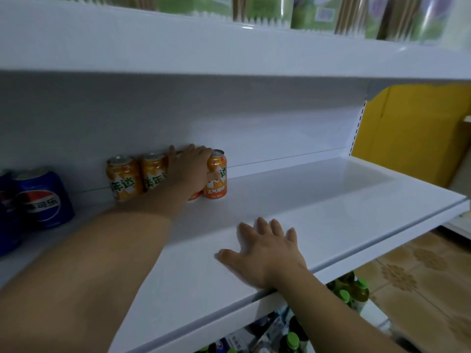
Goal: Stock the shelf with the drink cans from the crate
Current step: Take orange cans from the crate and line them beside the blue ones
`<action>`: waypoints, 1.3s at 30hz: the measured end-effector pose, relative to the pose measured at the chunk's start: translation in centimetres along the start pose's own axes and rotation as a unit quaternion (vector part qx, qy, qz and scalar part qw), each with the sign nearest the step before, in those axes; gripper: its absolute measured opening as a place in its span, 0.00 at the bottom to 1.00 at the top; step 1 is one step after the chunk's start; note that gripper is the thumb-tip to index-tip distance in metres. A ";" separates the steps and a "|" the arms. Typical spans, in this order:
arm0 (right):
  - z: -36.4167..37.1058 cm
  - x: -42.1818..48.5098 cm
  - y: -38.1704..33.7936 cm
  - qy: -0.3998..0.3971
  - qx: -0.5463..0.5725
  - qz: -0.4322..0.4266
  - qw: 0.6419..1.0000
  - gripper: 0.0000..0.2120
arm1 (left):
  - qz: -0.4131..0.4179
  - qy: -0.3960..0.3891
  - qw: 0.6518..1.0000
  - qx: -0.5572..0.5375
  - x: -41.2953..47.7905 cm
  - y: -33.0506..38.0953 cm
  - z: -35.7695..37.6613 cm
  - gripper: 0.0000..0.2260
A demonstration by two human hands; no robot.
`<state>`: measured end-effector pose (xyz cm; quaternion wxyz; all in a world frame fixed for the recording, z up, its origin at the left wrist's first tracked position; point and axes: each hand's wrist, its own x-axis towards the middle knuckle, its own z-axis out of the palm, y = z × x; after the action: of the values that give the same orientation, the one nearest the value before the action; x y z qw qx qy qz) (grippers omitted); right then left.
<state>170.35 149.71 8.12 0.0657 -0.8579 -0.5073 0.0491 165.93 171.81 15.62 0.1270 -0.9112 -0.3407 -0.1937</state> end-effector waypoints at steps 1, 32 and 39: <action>-0.1 0.0 0.0 -0.001 0.003 0.001 1.000 0.40 | -0.005 0.004 1.000 -0.016 0.2 -0.1 0.3 0.29; -2.9 -24.2 20.5 -0.021 0.038 0.346 0.937 0.36 | 0.300 -0.259 0.893 -0.212 -21.7 26.8 -6.4 0.31; 4.9 -35.8 28.4 -0.081 0.080 0.484 0.867 0.33 | 0.379 -0.415 0.801 -0.206 -31.1 38.7 2.0 0.28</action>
<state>176.90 105.08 -0.66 0.0607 -0.9806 -0.0258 0.1845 170.87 126.25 -3.69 -0.1538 -0.9656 0.0598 0.2008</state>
